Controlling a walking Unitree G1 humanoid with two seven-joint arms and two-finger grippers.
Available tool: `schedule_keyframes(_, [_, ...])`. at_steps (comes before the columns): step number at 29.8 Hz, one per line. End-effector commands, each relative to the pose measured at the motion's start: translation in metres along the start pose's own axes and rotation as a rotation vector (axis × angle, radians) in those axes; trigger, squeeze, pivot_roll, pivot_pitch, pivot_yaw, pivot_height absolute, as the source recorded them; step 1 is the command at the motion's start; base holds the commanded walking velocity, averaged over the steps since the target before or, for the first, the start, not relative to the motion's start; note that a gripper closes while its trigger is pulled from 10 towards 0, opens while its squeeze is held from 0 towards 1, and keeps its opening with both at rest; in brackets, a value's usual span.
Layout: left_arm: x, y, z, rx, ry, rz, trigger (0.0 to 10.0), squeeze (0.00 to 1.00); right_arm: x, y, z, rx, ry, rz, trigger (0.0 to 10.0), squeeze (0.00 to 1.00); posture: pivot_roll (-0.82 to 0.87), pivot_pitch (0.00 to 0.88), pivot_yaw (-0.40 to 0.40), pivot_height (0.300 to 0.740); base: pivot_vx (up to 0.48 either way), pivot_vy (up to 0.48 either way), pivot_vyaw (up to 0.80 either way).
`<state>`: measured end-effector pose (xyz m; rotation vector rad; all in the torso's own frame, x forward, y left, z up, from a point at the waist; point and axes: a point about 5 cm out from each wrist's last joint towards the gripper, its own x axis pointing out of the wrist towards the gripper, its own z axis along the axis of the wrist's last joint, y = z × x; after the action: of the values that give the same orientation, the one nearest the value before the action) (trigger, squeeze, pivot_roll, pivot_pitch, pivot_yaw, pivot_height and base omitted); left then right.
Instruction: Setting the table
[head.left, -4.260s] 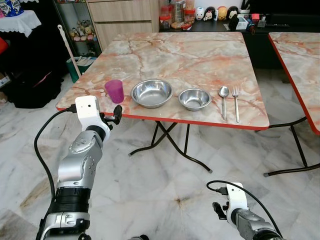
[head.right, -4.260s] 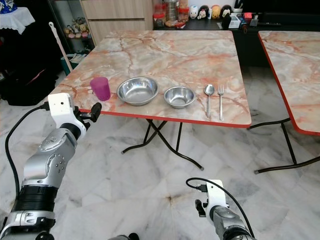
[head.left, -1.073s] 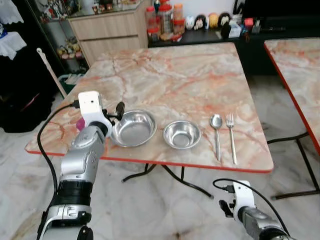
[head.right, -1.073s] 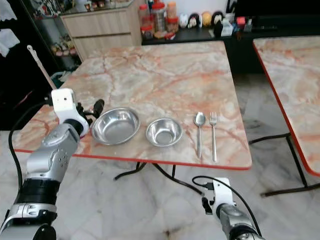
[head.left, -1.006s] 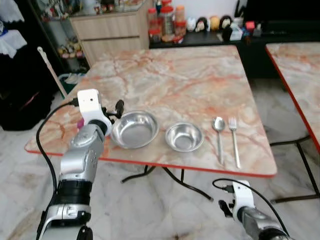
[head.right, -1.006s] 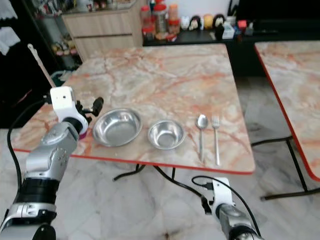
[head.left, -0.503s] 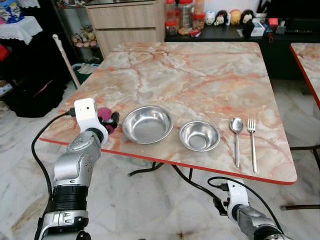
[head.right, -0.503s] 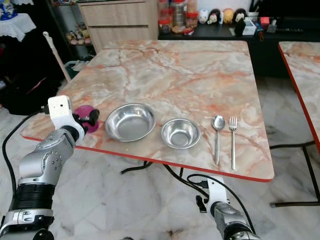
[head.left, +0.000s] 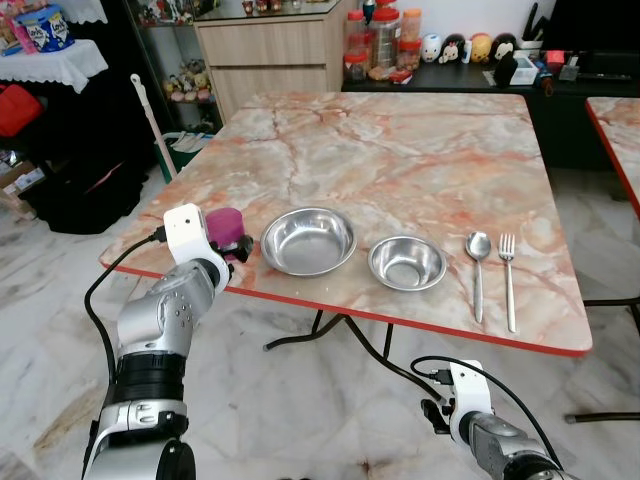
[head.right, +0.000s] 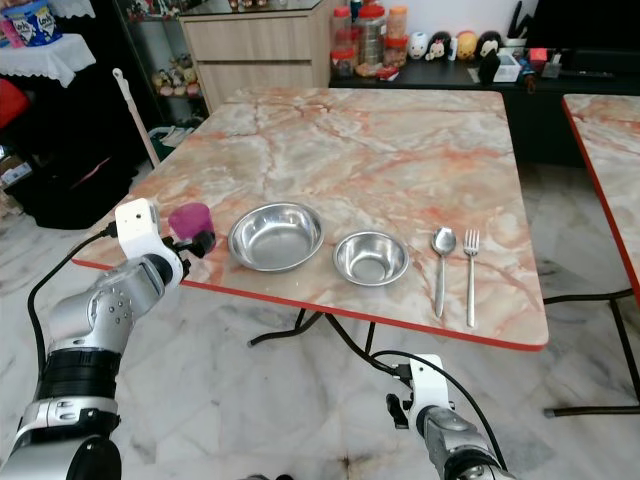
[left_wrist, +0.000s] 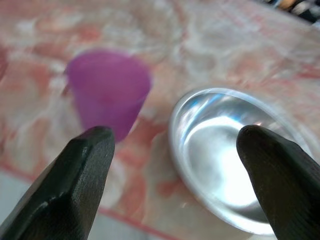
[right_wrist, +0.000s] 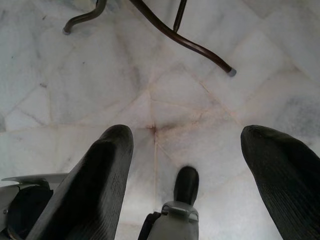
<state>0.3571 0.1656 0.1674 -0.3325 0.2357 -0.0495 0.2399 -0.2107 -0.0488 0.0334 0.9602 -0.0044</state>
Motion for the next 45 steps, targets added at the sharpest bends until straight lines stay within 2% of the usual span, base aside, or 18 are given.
schedule_keyframes(1, [-0.001,-0.002,0.013,0.051,-0.07,-0.014,10.0,0.0,0.001,0.003,-0.001,0.013,0.002,0.011,10.0,0.0,0.02,0.033,0.109,0.74,0.0,0.0,0.0])
schedule_keyframes(6, [-0.001,-0.004,0.015,0.064,-0.092,-0.028,10.0,0.0,0.0,0.003,-0.001,0.014,0.002,0.01,10.0,0.0,0.02,0.033,0.109,0.74,0.0,0.0,0.0])
schedule_keyframes(8, [0.004,0.012,-0.007,0.045,0.029,0.046,10.0,0.0,0.001,0.003,0.0,0.015,-0.001,0.0,10.0,0.0,0.01,0.041,0.108,0.74,0.0,0.0,0.0])
schedule_keyframes(9, [0.004,0.013,-0.011,0.046,0.051,0.048,10.0,0.0,0.001,0.003,0.0,0.016,-0.002,-0.001,10.0,0.0,0.01,0.041,0.108,0.74,0.0,0.0,0.0])
schedule_keyframes(12, [0.006,0.01,-0.016,0.025,0.087,0.038,10.0,0.0,0.001,0.003,0.0,0.017,-0.002,-0.001,10.0,0.0,0.02,0.044,0.107,0.74,0.0,0.0,0.0])
schedule_keyframes(15, [0.012,-0.001,-0.019,-0.039,0.122,0.011,10.0,0.0,0.001,0.003,0.001,0.018,-0.003,-0.001,10.0,0.0,0.02,0.044,0.108,0.74,0.0,0.0,0.0])
schedule_keyframes(25, [0.026,-0.025,-0.025,-0.043,0.186,-0.017,10.0,0.0,0.001,0.004,0.0,0.017,-0.003,0.001,10.0,0.0,0.02,0.019,0.109,0.74,0.0,0.0,0.0])
schedule_keyframes(27, [0.031,-0.037,-0.027,-0.013,0.206,-0.015,10.0,0.0,0.001,0.005,0.0,0.008,0.0,0.006,10.0,0.0,0.02,0.008,0.102,0.74,0.0,0.0,0.0])
schedule_keyframes(31, [0.035,-0.047,-0.026,-0.001,0.202,-0.004,10.0,0.0,0.001,0.005,-0.001,0.013,-0.001,0.003,10.0,0.0,0.01,0.003,0.102,0.74,0.0,0.0,0.0])
schedule_keyframes(45, [0.04,-0.038,-0.029,0.063,0.214,0.119,10.0,0.0,0.001,0.006,-0.003,0.015,0.006,0.008,10.0,0.0,0.03,0.0,0.081,0.74,0.0,0.0,0.0])
